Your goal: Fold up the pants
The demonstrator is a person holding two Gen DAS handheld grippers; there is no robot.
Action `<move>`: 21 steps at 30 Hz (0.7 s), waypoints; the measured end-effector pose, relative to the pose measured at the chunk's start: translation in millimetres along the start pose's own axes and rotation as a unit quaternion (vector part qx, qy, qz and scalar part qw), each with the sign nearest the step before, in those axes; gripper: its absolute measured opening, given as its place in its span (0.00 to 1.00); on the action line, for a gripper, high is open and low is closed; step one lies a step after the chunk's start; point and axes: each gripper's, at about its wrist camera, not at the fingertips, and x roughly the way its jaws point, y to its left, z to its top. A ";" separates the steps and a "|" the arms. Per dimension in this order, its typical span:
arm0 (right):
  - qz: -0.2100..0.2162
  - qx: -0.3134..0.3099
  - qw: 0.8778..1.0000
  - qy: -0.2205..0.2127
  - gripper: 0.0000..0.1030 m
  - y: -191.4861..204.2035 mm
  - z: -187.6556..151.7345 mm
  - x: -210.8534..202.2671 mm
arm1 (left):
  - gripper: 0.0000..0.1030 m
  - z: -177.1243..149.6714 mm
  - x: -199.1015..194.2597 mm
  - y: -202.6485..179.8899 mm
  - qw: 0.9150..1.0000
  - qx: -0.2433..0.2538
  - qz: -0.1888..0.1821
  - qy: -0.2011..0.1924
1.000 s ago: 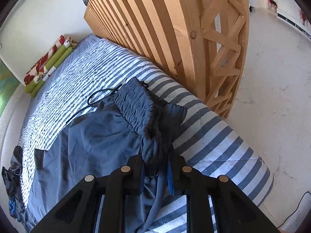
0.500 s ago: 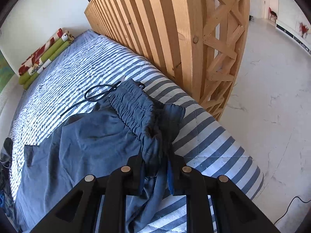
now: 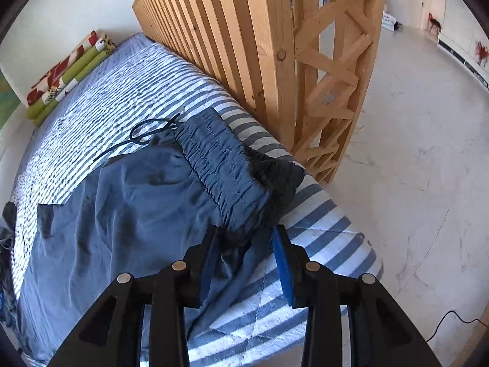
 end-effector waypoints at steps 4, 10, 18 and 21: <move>0.002 -0.047 0.998 -0.029 0.32 19.4 -11.6 -36.9 | 0.49 14.4 -8.0 -92.1 0.991 0.119 -0.053 -0.009; 0.085 -0.244 0.965 -0.034 0.32 131.0 -52.3 -80.4 | 0.49 5.4 4.5 -227.4 0.956 0.267 -0.125 0.010; 0.212 -0.511 0.831 0.057 0.32 289.1 -171.2 -82.3 | 0.46 -14.8 44.2 -304.3 0.925 0.354 -0.129 0.045; 0.209 -0.570 0.792 0.072 0.32 318.0 -211.4 -75.0 | 0.46 -13.7 49.6 -311.1 0.929 0.340 -0.138 0.050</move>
